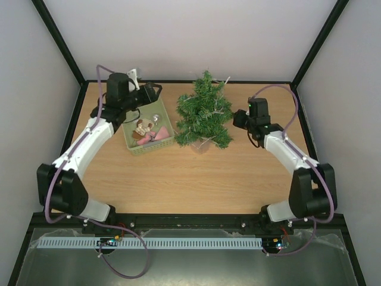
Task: Decorate the small christmas tree
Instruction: Wrap the decoration item around the Christmas tree, then pick up the decoration item from the storage box.
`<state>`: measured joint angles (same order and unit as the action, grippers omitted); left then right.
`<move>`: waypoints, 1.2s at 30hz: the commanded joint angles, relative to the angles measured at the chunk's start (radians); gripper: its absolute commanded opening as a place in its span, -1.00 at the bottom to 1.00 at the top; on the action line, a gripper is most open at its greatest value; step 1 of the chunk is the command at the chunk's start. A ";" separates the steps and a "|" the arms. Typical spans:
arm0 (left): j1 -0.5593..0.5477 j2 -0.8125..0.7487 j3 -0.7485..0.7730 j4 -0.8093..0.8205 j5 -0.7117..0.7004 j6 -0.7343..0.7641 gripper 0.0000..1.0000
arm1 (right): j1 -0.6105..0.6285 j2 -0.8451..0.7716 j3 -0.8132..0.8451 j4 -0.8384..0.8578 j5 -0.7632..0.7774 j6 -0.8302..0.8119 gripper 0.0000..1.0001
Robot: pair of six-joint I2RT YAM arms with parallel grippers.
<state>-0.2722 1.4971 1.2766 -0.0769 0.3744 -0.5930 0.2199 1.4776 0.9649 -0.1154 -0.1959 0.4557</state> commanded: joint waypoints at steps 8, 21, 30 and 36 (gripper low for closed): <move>0.008 -0.290 -0.122 -0.281 -0.298 0.238 0.88 | -0.002 -0.354 0.004 -0.210 -0.010 -0.030 0.02; 0.018 -0.513 -0.411 -0.284 -0.343 0.297 0.95 | -0.003 -0.752 -0.168 -0.145 -0.107 0.084 0.97; 0.057 -0.452 -0.516 -0.234 -0.330 0.198 0.53 | -0.003 -0.842 -0.274 -0.119 -0.153 0.125 0.96; 0.148 -0.335 -0.498 -0.267 -0.353 0.184 0.29 | -0.003 -0.871 -0.286 -0.110 -0.205 0.108 0.99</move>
<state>-0.1772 1.1011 0.7673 -0.3408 0.0242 -0.3866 0.2192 0.6334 0.6838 -0.2726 -0.3557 0.5632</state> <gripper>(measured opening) 0.666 0.996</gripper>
